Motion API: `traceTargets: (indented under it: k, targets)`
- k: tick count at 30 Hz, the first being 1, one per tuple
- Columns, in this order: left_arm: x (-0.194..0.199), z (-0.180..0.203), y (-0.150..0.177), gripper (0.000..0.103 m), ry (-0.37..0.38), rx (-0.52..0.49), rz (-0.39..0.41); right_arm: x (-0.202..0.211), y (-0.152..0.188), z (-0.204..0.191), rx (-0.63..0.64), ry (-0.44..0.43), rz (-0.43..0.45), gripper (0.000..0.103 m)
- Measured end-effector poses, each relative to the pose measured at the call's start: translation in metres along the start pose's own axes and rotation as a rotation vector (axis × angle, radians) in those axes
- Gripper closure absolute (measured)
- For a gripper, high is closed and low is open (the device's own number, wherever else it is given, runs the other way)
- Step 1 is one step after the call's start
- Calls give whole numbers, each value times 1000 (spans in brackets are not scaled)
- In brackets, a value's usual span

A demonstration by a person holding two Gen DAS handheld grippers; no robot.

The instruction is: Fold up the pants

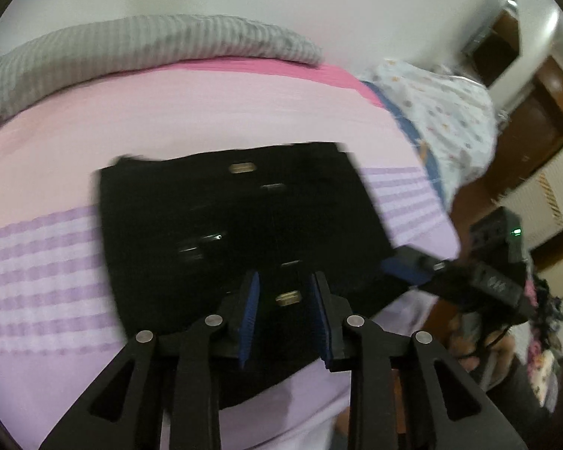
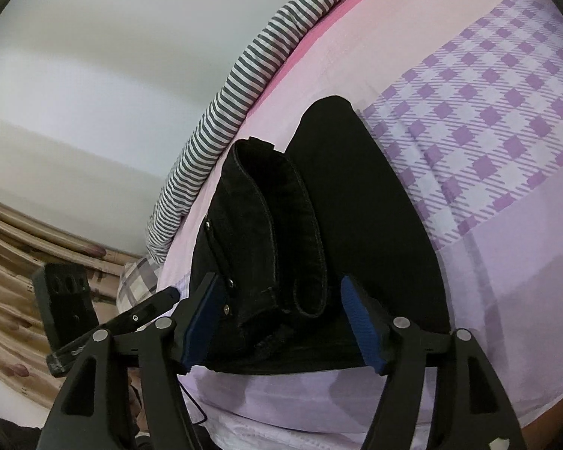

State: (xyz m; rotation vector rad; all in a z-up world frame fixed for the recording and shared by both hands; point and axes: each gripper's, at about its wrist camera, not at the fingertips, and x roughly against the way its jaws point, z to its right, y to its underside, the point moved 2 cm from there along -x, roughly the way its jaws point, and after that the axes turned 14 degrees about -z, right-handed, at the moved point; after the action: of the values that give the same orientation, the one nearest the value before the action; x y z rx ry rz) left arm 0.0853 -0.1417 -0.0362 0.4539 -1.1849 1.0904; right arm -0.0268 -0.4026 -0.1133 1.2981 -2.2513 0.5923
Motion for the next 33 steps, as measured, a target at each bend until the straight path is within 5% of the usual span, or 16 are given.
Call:
traceTargets:
  k: [8, 9, 24, 29, 33]
  targets:
    - [12, -77, 19, 73, -95, 169, 41, -15, -9, -10, 68, 80, -75, 37]
    - [11, -84, 21, 73, -115, 182, 43, -16, -7, -13, 85, 83, -95, 44]
    - [-6, -97, 26, 73, -86, 197, 11, -34, -34, -20, 211, 219, -120, 55]
    - [-9, -94, 26, 72, -94, 172, 12, -29, -39, -18, 247, 261, -180, 50]
    - [-12, -96, 23, 72, -81, 174, -1, -35, -39, -18, 305, 217, -209, 35]
